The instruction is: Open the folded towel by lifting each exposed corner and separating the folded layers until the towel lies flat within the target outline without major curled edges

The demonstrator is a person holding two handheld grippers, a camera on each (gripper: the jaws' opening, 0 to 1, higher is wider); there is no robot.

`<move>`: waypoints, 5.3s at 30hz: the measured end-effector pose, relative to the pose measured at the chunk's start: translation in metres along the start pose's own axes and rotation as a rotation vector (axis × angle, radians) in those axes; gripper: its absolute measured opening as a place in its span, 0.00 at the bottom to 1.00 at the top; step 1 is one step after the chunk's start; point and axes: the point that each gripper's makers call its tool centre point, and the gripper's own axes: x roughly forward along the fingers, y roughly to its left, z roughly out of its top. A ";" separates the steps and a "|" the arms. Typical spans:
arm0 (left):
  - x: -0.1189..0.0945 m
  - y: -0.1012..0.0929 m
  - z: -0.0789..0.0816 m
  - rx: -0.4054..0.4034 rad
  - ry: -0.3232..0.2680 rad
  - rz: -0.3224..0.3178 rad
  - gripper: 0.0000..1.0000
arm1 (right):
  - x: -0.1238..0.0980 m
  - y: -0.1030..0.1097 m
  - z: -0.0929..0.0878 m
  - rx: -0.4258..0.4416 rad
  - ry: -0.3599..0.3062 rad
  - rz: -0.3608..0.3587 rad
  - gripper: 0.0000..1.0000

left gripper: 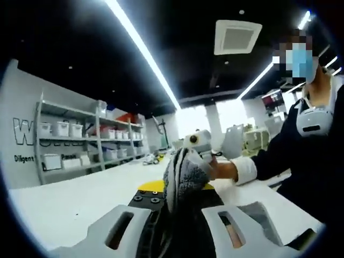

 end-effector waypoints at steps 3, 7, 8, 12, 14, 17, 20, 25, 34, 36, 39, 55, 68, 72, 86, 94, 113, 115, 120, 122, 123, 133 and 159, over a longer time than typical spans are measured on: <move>-0.002 0.001 -0.003 -0.049 0.013 0.003 0.10 | 0.006 -0.008 -0.006 0.033 -0.006 -0.027 0.04; -0.006 0.007 -0.001 -0.044 0.002 0.057 0.10 | 0.009 -0.012 -0.004 -0.028 -0.011 -0.078 0.04; -0.006 0.007 0.000 -0.042 -0.008 0.059 0.10 | 0.011 -0.013 -0.003 -0.044 -0.019 -0.094 0.04; -0.007 0.034 -0.004 0.126 -0.010 0.230 0.11 | 0.013 -0.022 -0.005 -0.119 -0.017 -0.172 0.04; -0.005 0.029 -0.008 0.077 -0.016 0.195 0.11 | 0.015 -0.028 -0.009 -0.149 -0.005 -0.207 0.04; -0.009 0.041 -0.012 0.082 -0.009 0.263 0.13 | 0.016 -0.030 -0.012 -0.149 -0.001 -0.211 0.04; -0.008 0.042 -0.015 0.056 -0.012 0.276 0.14 | 0.018 -0.033 -0.015 -0.137 -0.003 -0.225 0.04; -0.007 0.048 -0.022 0.105 0.023 0.336 0.17 | 0.018 -0.039 -0.018 -0.131 0.005 -0.253 0.04; -0.014 0.063 -0.026 0.157 0.055 0.433 0.29 | 0.021 -0.051 -0.025 -0.127 0.023 -0.310 0.04; -0.015 0.065 -0.027 0.153 0.057 0.441 0.32 | 0.021 -0.056 -0.029 -0.115 0.033 -0.333 0.04; -0.015 0.063 -0.026 0.089 0.015 0.410 0.36 | 0.020 -0.063 -0.033 -0.108 0.045 -0.363 0.04; -0.021 0.071 -0.027 0.128 0.049 0.448 0.47 | 0.021 -0.087 -0.051 -0.062 0.096 -0.429 0.04; -0.013 0.065 -0.038 0.213 0.127 0.432 0.37 | 0.016 -0.114 -0.071 -0.025 0.170 -0.537 0.06; -0.010 0.065 -0.050 0.200 0.174 0.418 0.38 | 0.013 -0.120 -0.074 -0.094 0.206 -0.571 0.08; -0.003 0.060 -0.096 0.197 0.377 0.386 0.50 | 0.010 -0.118 -0.059 -0.259 0.195 -0.576 0.23; 0.000 0.056 -0.102 0.257 0.414 0.378 0.48 | -0.008 -0.125 -0.048 -0.267 0.148 -0.614 0.16; -0.012 0.063 -0.113 0.171 0.456 0.434 0.01 | 0.008 -0.110 -0.109 -0.355 0.486 -0.538 0.00; -0.014 0.063 -0.117 0.182 0.482 0.432 0.01 | 0.008 -0.109 -0.115 -0.382 0.525 -0.536 0.00; -0.021 0.065 -0.131 0.186 0.562 0.445 0.01 | 0.007 -0.110 -0.128 -0.366 0.576 -0.532 0.00; -0.020 0.063 -0.140 0.209 0.589 0.432 0.01 | 0.006 -0.111 -0.126 -0.347 0.555 -0.529 0.00; -0.020 0.062 -0.139 0.212 0.585 0.430 0.01 | 0.005 -0.111 -0.126 -0.339 0.554 -0.529 0.00; -0.022 0.068 -0.122 0.158 0.499 0.452 0.14 | 0.013 -0.074 -0.093 -0.327 0.416 -0.432 0.00; -0.013 0.046 -0.102 -0.004 0.355 0.286 0.38 | 0.024 0.022 -0.074 -0.390 0.315 -0.385 0.98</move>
